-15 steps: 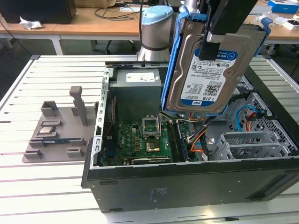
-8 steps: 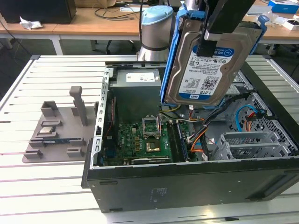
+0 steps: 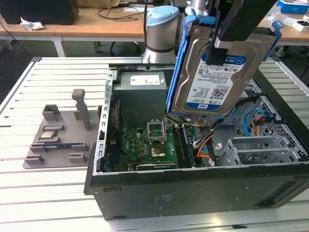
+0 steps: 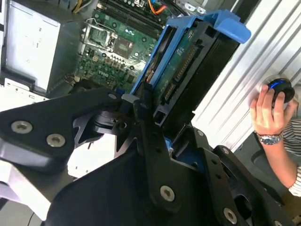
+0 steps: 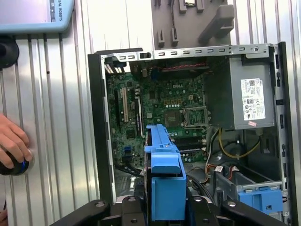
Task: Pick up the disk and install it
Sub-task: 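Pick up the disk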
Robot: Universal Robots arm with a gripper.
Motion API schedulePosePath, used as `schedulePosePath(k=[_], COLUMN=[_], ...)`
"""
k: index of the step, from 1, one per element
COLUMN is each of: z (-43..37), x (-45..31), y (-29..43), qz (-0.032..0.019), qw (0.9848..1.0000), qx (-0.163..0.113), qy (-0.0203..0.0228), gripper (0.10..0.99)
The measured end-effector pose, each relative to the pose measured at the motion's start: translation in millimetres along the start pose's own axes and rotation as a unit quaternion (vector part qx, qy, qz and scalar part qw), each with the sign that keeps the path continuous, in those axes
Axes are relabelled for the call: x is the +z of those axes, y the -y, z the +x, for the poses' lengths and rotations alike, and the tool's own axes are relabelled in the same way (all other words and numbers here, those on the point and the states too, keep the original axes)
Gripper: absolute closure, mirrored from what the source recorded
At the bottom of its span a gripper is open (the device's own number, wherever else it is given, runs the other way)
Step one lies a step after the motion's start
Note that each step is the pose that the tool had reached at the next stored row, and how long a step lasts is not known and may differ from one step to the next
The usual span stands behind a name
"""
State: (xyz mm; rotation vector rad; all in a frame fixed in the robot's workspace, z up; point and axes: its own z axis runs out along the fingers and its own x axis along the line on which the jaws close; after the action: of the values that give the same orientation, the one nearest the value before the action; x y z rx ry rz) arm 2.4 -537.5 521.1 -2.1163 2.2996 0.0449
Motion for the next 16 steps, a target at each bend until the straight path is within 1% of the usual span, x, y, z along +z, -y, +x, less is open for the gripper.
schedulePosePath(k=[2, 4, 7, 8, 10, 11, 15, 16], z=[2.1, 2.8, 2.6, 2.3, 1.7, 1.6, 1.5, 1.5], x=[0.5, 1.2, 2.1, 2.8, 4.8, 6.2, 8.8, 9.3], y=[2.6, 9.0, 22.8, 29.0, 37.3, 39.8, 42.1, 43.4], qz=[-0.0001, -0.0002, -0.0008, -0.0012, -0.0018, -0.0021, -0.0030, -0.0031], qw=[1.0000, 1.0000, 1.0000, 1.0000, 1.0000, 1.0000, 0.9993, 0.9993], qx=[0.000, 0.000, 0.000, 0.000, -0.002, -0.007, -0.036, -0.038], qy=[-0.0001, 0.0000, -0.0002, -0.0003, -0.0003, -0.0004, -0.0007, -0.0007], gripper=[0.722, 0.722, 0.722, 0.722, 0.722, 0.722, 0.722, 0.722])
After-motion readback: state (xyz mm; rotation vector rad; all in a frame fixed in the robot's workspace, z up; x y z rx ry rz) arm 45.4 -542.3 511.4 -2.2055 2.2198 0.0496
